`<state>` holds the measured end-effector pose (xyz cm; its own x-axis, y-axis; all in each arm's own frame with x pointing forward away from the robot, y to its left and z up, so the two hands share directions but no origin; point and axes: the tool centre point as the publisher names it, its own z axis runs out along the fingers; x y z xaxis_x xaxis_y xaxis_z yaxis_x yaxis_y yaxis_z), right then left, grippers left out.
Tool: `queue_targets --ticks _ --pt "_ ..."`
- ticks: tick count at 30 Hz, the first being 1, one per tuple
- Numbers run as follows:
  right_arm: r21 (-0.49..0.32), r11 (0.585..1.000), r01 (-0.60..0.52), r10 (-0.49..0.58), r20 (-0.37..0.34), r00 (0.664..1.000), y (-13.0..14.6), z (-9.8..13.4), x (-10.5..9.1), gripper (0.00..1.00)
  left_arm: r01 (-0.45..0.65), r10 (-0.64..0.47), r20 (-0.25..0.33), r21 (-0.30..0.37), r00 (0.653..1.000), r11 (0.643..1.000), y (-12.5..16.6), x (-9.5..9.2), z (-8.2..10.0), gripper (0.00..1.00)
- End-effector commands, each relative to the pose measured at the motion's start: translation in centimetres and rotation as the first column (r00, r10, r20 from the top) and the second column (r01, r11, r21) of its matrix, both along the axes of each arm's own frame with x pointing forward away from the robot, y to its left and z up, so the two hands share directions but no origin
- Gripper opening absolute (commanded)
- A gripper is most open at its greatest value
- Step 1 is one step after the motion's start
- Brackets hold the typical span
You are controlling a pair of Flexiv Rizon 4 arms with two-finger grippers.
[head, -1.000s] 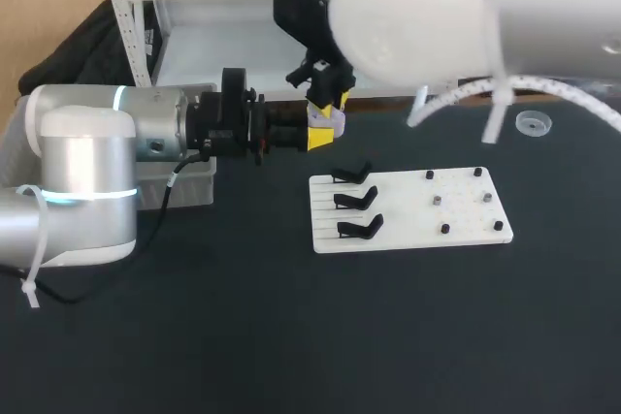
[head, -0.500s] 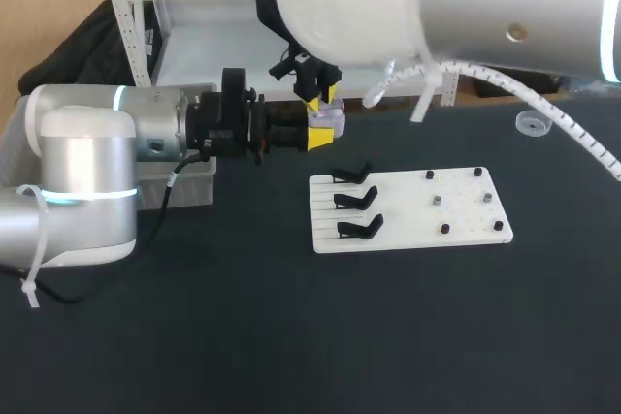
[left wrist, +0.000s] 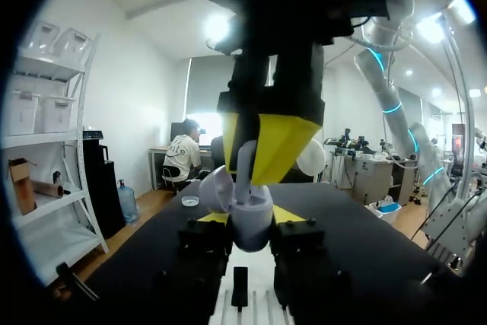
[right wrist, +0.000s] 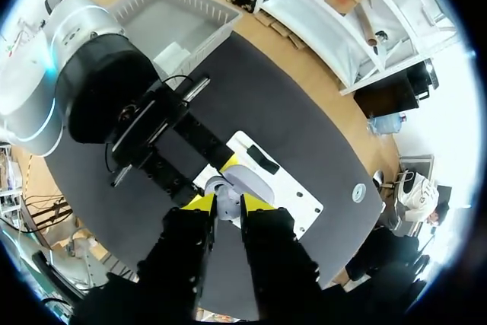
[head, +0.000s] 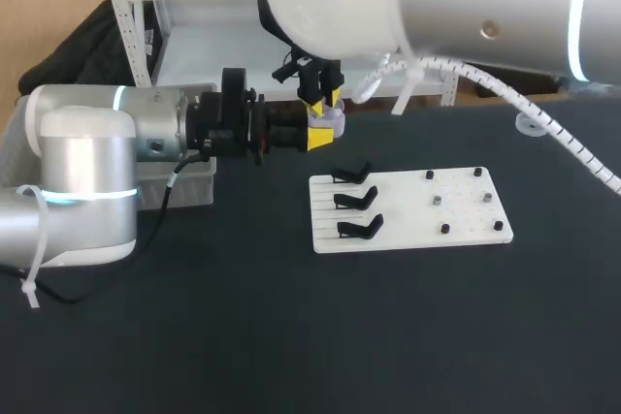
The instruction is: Pick up each earbud case from the left stands, insert the matching earbuds, close the lid, and place the case in the box.
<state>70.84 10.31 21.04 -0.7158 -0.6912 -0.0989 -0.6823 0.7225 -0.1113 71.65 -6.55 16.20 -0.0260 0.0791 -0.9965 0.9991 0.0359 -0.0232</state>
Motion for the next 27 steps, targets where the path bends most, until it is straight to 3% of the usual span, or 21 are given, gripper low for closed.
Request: queue_targets --ticks 1,18,22,27 --pt "-0.006 1.000 0.002 -0.002 -0.003 1.000 0.07 -0.31 0.16 0.00 -0.002 0.002 0.001 -0.001 1.000 1.000 -0.02 -0.07 0.02 0.00" --pt "-0.013 1.000 0.006 -0.006 -0.002 1.000 0.21 -0.90 0.21 0.00 -0.002 0.002 0.001 -0.001 1.000 1.000 -0.02 -0.07 0.02 0.00" --pt "-0.009 1.000 0.008 -0.008 0.002 1.000 0.26 -0.74 0.12 0.20 -0.002 0.002 0.001 -0.001 1.000 1.000 -0.02 -0.07 0.02 0.00" --pt "-0.006 1.000 0.009 -0.009 0.006 1.000 0.28 -0.71 -0.05 0.23 -0.002 0.002 0.001 -0.001 1.000 1.000 -0.02 -0.07 0.02 0.00"
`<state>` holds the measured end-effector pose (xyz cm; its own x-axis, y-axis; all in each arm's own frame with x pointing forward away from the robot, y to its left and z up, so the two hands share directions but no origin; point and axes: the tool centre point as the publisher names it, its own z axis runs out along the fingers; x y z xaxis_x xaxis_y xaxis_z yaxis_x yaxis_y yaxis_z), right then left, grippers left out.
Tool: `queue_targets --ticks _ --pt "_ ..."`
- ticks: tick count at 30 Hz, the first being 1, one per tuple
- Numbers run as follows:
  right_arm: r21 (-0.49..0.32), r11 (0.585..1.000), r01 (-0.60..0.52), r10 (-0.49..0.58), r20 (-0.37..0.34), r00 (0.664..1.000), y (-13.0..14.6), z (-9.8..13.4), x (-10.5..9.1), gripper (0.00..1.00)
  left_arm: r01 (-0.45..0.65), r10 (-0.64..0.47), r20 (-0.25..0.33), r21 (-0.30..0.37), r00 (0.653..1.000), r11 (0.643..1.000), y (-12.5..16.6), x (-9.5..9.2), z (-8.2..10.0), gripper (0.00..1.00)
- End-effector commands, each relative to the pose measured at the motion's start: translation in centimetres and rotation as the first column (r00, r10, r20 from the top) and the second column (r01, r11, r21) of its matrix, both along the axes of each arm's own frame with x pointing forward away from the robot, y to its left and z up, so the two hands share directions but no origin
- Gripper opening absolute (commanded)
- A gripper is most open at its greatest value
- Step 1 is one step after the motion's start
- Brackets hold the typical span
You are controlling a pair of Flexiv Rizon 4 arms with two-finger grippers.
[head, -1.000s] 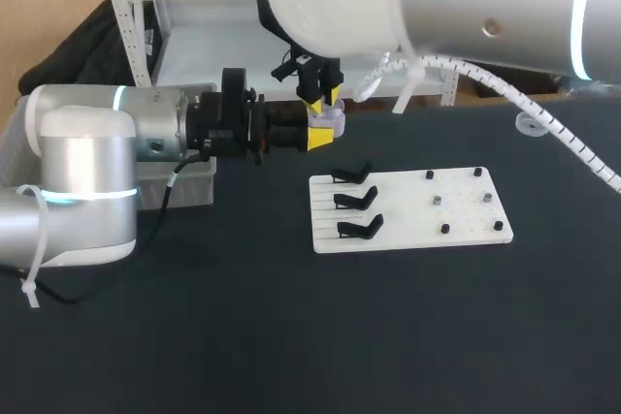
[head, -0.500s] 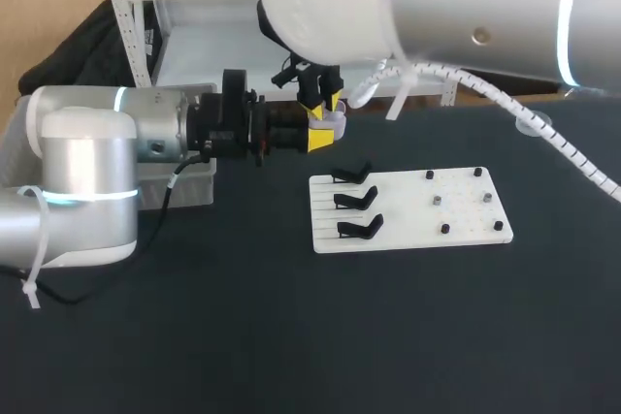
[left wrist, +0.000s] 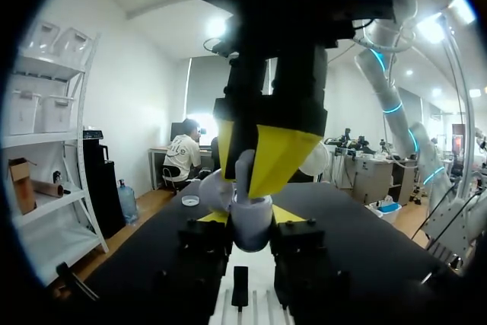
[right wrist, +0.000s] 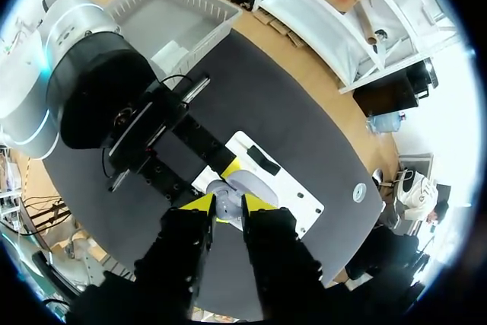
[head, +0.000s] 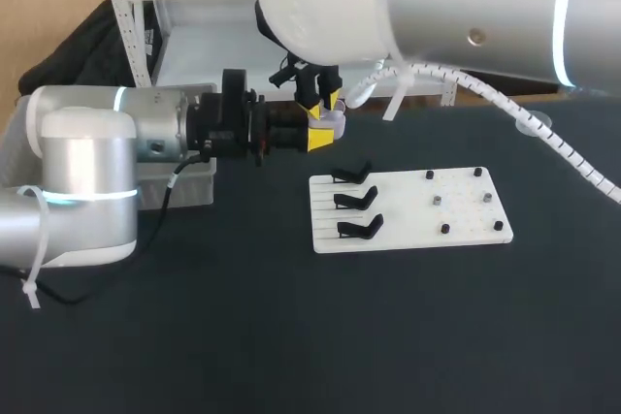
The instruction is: Pick up each earbud case from the left stands, insert the matching earbuds, close the lid, and place the case in the box.
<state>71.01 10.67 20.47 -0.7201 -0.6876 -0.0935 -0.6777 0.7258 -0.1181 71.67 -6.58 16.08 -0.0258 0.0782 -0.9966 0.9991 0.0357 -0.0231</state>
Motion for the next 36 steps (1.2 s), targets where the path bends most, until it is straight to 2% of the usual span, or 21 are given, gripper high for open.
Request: queue_targets --ticks 1,5,14,20,24,26,30,31,36 --pt "0.002 1.000 0.003 -0.003 0.006 1.000 -0.1 -0.1 -0.3 0.23 -0.002 0.002 0.001 0.000 1.000 1.000 0.0 -0.1 0.1 0.00" --pt "0.003 1.000 0.002 -0.002 0.007 1.000 -0.1 -0.1 -0.4 0.29 -0.002 0.002 0.001 0.000 1.000 1.000 0.0 -0.1 0.1 0.00" --pt "0.006 1.000 0.003 -0.003 0.019 1.000 -0.2 0.4 -0.6 0.30 -0.002 0.002 0.001 0.000 1.000 1.000 0.0 -0.1 0.1 0.00" --pt "0.068 0.998 -0.010 0.005 0.063 0.998 -0.3 2.9 -1.2 0.31 -0.002 0.002 0.001 0.000 1.000 1.000 0.0 -0.1 0.1 0.00" --pt "0.130 0.990 0.052 -0.068 0.117 0.991 -0.2 4.1 0.8 0.33 -0.002 0.002 0.001 0.000 1.000 1.000 0.0 -0.1 0.1 0.00" --pt "0.163 0.983 0.090 -0.109 0.114 0.987 -0.3 4.2 2.1 0.33 -0.002 0.002 0.001 0.000 1.000 1.000 0.0 -0.1 0.1 0.00" --pt "0.195 0.969 0.151 -0.179 0.137 0.974 -0.7 3.4 4.7 0.33 -0.002 0.002 0.001 0.000 1.000 1.000 0.0 -0.1 0.1 0.00" --pt "0.207 0.962 0.176 -0.202 0.117 0.972 -0.9 3.2 5.2 0.34 -0.002 0.002 0.001 0.000 1.000 1.000 0.0 -0.1 0.1 0.00" --pt "0.222 0.947 0.234 -0.262 0.108 0.959 -1.7 1.4 7.0 0.33 -0.002 0.002 0.001 0.000 1.000 1.000 0.0 -0.1 0.1 0.00"
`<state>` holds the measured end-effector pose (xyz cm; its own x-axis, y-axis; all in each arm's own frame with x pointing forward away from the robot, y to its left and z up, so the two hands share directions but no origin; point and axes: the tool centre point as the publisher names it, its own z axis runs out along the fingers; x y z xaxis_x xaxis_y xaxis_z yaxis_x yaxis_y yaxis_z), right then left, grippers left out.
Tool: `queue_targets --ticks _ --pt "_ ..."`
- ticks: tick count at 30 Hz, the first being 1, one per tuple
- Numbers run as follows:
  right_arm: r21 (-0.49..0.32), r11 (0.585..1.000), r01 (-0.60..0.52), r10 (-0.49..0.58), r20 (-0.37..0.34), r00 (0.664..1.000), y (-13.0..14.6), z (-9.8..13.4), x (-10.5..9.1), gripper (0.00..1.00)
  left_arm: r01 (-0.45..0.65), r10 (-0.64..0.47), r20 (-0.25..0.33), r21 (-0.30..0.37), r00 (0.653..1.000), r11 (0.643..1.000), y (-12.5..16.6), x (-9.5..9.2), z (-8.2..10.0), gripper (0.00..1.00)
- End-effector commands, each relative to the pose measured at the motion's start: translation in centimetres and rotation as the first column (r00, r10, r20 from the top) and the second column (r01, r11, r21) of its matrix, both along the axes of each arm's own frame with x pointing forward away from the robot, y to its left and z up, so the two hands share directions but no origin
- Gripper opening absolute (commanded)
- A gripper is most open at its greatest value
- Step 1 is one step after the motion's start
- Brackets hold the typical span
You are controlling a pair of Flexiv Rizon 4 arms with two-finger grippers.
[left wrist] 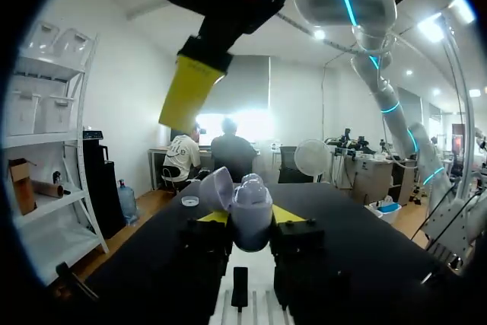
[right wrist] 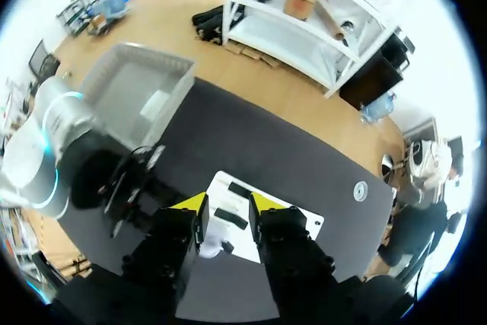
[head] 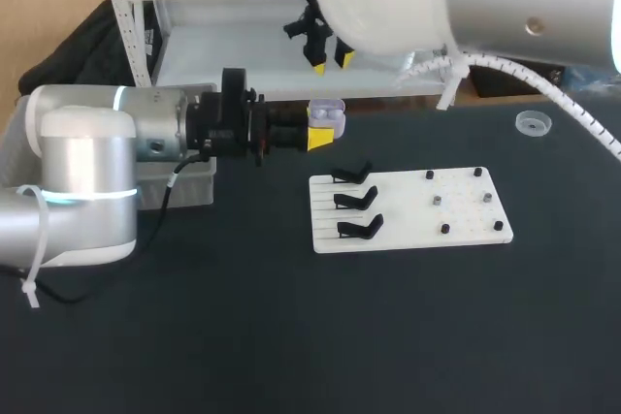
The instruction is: Pick up each earbud case from the left stands, insert the matching earbuds, close the lid, and place the case in the box.
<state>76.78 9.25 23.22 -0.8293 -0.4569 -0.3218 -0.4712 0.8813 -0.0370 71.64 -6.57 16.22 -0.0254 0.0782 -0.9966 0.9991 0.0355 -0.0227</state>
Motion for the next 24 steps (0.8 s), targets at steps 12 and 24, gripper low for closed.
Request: queue_targets --ticks 12,24 --pt "-0.035 0.998 0.052 -0.055 -0.084 0.995 -1.6 -5.1 0.3 0.31 -0.003 0.003 0.000 0.000 1.000 1.000 0.0 -0.1 0.0 0.00" --pt "-0.010 0.999 0.047 -0.047 -0.097 0.994 -2.4 -4.6 -2.6 0.31 -0.003 0.003 0.000 0.000 1.000 1.000 0.0 -0.1 0.0 0.00"
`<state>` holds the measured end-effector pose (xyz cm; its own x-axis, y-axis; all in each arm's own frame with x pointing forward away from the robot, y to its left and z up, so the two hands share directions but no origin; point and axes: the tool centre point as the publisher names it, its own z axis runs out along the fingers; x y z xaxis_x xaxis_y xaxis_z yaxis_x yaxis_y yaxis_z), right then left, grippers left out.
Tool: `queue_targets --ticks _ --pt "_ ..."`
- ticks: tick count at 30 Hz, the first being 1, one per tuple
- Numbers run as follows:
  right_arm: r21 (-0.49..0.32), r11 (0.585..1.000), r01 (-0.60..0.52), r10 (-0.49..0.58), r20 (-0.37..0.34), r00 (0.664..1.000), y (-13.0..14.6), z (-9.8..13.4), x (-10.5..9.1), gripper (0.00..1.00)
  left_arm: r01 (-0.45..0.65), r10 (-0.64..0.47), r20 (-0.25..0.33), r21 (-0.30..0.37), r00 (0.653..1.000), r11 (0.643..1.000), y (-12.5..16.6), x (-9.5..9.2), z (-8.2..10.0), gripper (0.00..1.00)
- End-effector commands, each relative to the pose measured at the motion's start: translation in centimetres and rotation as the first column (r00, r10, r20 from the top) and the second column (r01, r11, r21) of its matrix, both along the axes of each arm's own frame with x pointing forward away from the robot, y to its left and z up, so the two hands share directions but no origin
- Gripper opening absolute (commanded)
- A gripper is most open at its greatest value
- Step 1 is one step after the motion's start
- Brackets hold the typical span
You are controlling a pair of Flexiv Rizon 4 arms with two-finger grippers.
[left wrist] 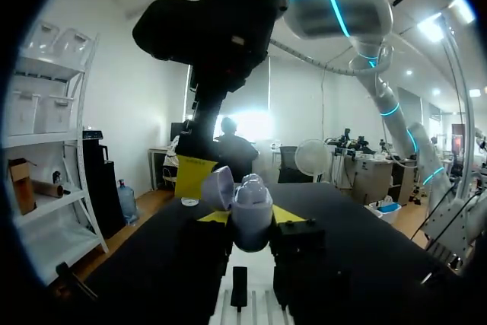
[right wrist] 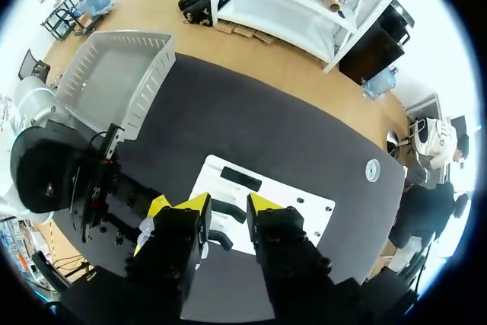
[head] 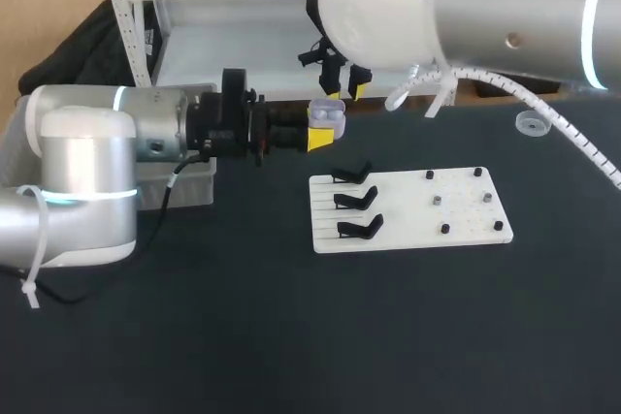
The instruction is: Pick up each earbud case from the left stands, insert the matching earbuds, close the lid, and place the case in the box.
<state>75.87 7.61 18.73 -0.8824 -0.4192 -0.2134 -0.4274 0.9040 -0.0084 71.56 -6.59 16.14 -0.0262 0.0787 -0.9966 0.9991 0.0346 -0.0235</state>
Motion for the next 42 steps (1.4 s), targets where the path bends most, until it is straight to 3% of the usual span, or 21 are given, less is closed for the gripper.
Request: queue_targets --ticks 1,8,15,17,20,22,23,27,36,40,42 --pt "0.020 1.000 -0.005 0.005 0.012 1.000 -0.8 -0.2 -1.9 0.31 -0.004 0.004 0.001 0.000 1.000 1.000 0.0 0.0 0.1 0.00" --pt "0.042 0.999 0.006 -0.007 0.009 1.000 -0.9 -0.1 -2.6 0.29 -0.004 0.004 0.001 0.000 1.000 1.000 0.0 0.0 0.1 0.00" --pt "0.136 0.986 0.099 -0.114 0.104 0.988 -3.4 2.5 -2.9 0.36 -0.004 0.004 0.001 0.000 1.000 1.000 0.0 0.0 0.1 0.00" --pt "0.175 0.978 0.117 -0.138 0.117 0.983 -4.4 2.8 -3.7 0.47 -0.004 0.004 0.001 0.000 1.000 1.000 0.0 0.0 0.1 0.00" --pt "0.217 0.967 0.130 -0.163 0.139 0.977 -5.8 2.8 -5.2 0.54 -0.008 0.007 0.033 0.005 0.999 1.000 1.3 0.4 1.1 0.00" --pt "0.235 0.961 0.146 -0.182 0.141 0.973 -6.7 2.6 -6.1 0.82 -0.016 0.016 0.052 0.002 0.998 1.000 2.2 0.5 1.9 0.00" --pt "0.242 0.959 0.149 -0.188 0.148 0.971 -7.1 2.4 -6.6 1.00 -0.021 0.020 0.059 0.002 0.998 1.000 2.7 0.6 2.2 0.00" --pt "0.287 0.939 0.188 -0.230 0.120 0.966 -8.3 1.7 -8.1 1.00 -0.058 0.055 0.088 0.023 0.995 0.998 5.5 1.1 3.1 0.00" --pt "0.287 0.939 0.188 -0.230 0.120 0.966 -8.3 1.7 -8.1 1.00 -0.124 0.116 0.132 0.058 0.984 0.991 13.7 3.3 4.3 0.00" --pt "0.287 0.939 0.188 -0.230 0.120 0.966 -8.3 1.7 -8.1 1.00 -0.144 0.133 0.122 0.090 0.984 0.985 17.8 5.0 4.2 0.00" --pt "0.287 0.939 0.188 -0.230 0.120 0.966 -8.3 1.7 -8.1 1.00 -0.152 0.143 0.120 0.071 0.982 0.986 19.6 5.7 3.6 0.00"
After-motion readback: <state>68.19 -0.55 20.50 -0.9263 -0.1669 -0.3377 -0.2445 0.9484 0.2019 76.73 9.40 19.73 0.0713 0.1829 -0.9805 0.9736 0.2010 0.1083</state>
